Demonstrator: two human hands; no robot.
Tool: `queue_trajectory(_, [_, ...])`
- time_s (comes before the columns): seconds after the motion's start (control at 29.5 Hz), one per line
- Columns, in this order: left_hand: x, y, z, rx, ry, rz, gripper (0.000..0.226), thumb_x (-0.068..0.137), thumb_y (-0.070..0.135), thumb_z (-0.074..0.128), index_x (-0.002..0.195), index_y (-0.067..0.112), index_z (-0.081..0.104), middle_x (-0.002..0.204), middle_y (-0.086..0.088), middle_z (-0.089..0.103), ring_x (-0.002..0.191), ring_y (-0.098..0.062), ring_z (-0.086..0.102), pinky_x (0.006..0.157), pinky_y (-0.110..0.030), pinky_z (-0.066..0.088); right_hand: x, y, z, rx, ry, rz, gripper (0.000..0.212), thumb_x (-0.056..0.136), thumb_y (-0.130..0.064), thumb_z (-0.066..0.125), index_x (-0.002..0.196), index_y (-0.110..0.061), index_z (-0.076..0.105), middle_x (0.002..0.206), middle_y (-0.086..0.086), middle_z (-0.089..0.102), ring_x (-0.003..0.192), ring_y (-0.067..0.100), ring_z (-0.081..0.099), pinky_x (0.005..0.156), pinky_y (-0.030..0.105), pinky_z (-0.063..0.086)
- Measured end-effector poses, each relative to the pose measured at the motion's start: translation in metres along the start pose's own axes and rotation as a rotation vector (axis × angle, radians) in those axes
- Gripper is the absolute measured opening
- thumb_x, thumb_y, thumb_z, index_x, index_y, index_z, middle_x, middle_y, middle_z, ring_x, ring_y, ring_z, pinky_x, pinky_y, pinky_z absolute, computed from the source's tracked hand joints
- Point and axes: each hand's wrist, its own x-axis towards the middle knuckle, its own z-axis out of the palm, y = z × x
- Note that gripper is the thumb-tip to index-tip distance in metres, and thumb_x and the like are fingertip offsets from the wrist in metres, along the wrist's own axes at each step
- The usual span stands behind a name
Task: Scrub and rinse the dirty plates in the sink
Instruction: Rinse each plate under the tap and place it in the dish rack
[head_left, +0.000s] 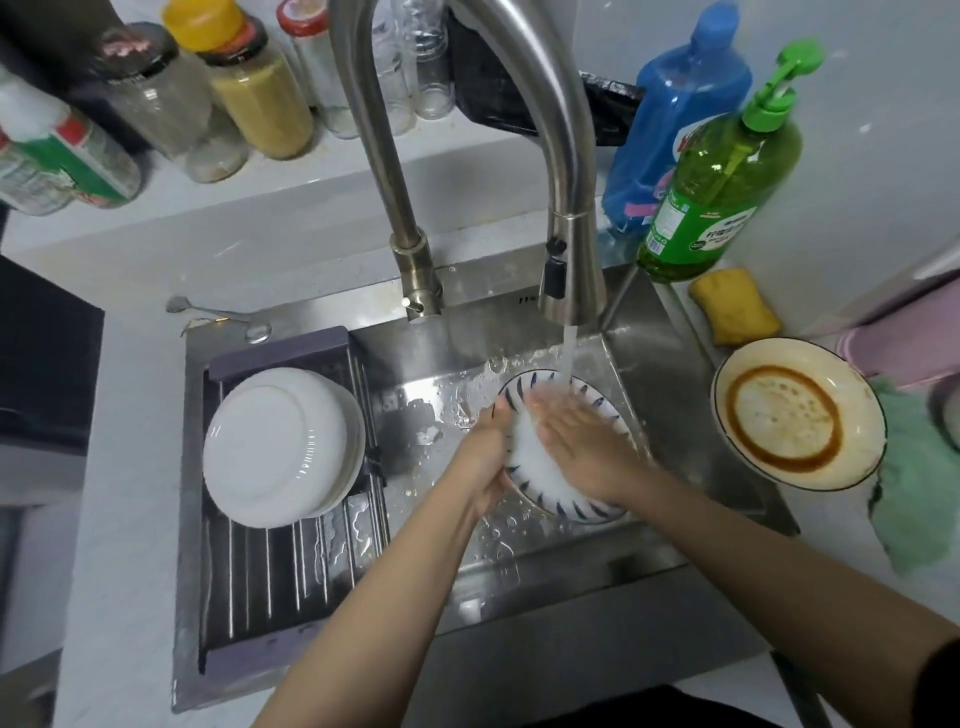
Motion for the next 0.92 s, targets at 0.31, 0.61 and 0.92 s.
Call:
queue_trajectory(0.31, [-0.011, 0.012, -0.018, -0.171, 0.089, 0.063, 0.042, 0.103, 0.041, 0.031, 0.120, 0.014, 0.058, 0.091, 0.001, 0.069, 0.081, -0.013, 0.065, 0.059, -0.025, 0.056, -0.053, 0.015, -0.012, -0.061, -0.089, -0.171, 0.088, 0.075, -0.072, -0.024, 0.147, -0.041, 0.018, 0.153, -0.020, 0.019, 0.144, -0.001, 0.005, 0.114, 0.022, -0.010])
queue_trajectory(0.61, [-0.038, 0.016, -0.049, -0.250, 0.090, -0.063, 0.043, 0.103, 0.040, 0.035, 0.106, 0.009, 0.066, 0.087, -0.008, 0.072, 0.076, -0.022, 0.068, 0.063, -0.035, 0.057, -0.067, 0.002, -0.005, 0.147, 0.335, -0.353, 0.024, 0.085, -0.032, 0.054, 0.105, -0.024, 0.063, 0.111, -0.002, 0.068, 0.113, 0.013, 0.056, 0.103, 0.036, 0.036])
queue_trajectory(0.92, [-0.081, 0.032, -0.105, -0.196, 0.077, 0.181, 0.063, 0.094, 0.066, 0.027, 0.123, 0.019, 0.057, 0.117, -0.005, 0.063, 0.109, -0.022, 0.056, 0.095, -0.053, 0.048, -0.047, -0.096, -0.057, 0.711, 0.208, -0.160, 0.021, 0.086, -0.006, 0.067, 0.104, -0.017, 0.064, 0.091, -0.001, 0.067, 0.080, 0.014, 0.062, 0.071, 0.013, 0.045])
